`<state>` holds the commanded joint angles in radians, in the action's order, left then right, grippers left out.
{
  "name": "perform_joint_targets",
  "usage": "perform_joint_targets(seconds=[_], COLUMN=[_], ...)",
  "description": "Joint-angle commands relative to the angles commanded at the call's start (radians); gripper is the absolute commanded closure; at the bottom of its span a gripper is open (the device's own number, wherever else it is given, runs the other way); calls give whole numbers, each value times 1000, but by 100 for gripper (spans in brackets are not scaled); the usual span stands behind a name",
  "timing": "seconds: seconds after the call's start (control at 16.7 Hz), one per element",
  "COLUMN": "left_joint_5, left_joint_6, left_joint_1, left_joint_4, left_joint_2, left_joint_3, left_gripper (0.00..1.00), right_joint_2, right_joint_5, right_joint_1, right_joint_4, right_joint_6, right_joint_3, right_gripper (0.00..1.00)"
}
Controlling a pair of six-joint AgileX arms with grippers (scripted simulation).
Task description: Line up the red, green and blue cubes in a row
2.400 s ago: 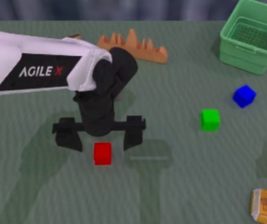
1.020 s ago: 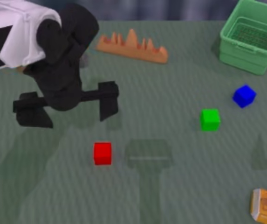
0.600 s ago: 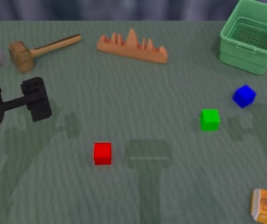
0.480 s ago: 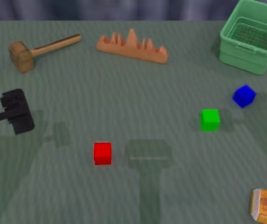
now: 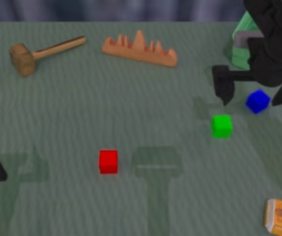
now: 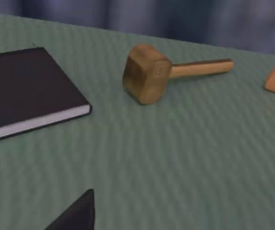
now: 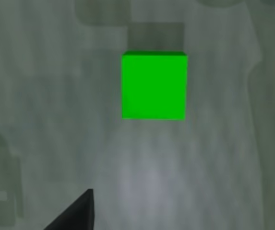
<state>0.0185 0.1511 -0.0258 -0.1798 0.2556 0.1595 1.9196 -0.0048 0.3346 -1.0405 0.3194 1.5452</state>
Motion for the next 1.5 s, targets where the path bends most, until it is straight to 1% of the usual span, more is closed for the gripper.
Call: perform_joint_targets(seconds=[0.18, 0.36, 0.78, 0.9, 1.2, 1.32, 1.5], left_joint_5=[-11, -17, -18, -18, -18, -18, -18], left_joint_6=[-89, -142, -151, -151, -151, -151, -151], left_joint_1=[31, 44, 46, 46, 46, 46, 46], left_joint_4=[107, 169, 180, 180, 180, 180, 180], left_joint_2=[-148, -239, -256, -256, -256, -256, -256], left_joint_3=[-103, -152, -160, -160, -160, -160, -160], left_gripper=[0, 0, 0, 0, 0, 0, 0], right_joint_2=[186, 282, 296, 310, 375, 389, 390], right_joint_5=[4, 7, 8, 8, 9, 9, 9], right_joint_1=[32, 50, 48, 50, 53, 54, 54], right_joint_4=[-89, -132, -132, -95, 96, 127, 128], right_joint_6=[31, 49, 50, 49, 53, 54, 54], right_joint_3=[168, 262, 273, 246, 130, 107, 106], right_gripper=[0, 0, 0, 0, 0, 0, 0])
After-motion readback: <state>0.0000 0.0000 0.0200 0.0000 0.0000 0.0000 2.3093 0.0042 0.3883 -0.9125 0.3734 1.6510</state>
